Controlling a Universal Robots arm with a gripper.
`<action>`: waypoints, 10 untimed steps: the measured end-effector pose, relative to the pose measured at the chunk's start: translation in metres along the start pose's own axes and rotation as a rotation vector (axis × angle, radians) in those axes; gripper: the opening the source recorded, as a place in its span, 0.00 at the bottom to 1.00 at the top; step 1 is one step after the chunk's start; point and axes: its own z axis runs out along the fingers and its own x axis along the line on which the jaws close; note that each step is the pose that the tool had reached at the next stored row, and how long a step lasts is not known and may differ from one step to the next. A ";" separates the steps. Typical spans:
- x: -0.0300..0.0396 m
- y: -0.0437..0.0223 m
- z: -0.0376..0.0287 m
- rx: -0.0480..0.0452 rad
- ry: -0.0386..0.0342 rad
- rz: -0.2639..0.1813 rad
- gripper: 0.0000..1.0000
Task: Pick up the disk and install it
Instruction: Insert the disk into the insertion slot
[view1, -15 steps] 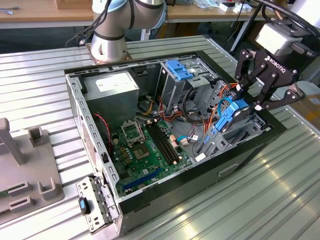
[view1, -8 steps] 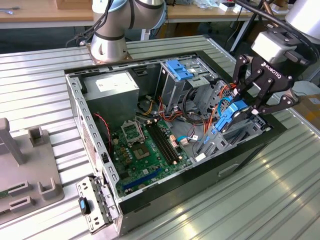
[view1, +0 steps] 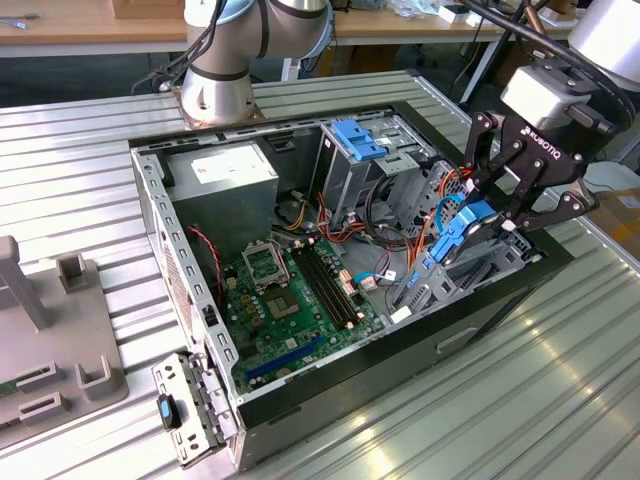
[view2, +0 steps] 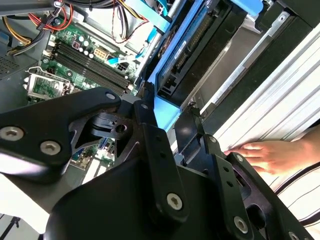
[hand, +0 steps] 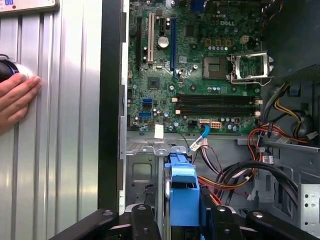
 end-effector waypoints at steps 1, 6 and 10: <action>0.0000 0.0001 0.0000 0.0001 0.0003 0.000 0.40; 0.0000 0.0000 0.0000 0.0001 0.0011 0.000 0.36; -0.0001 0.0003 -0.0083 0.0004 -0.0013 0.000 0.36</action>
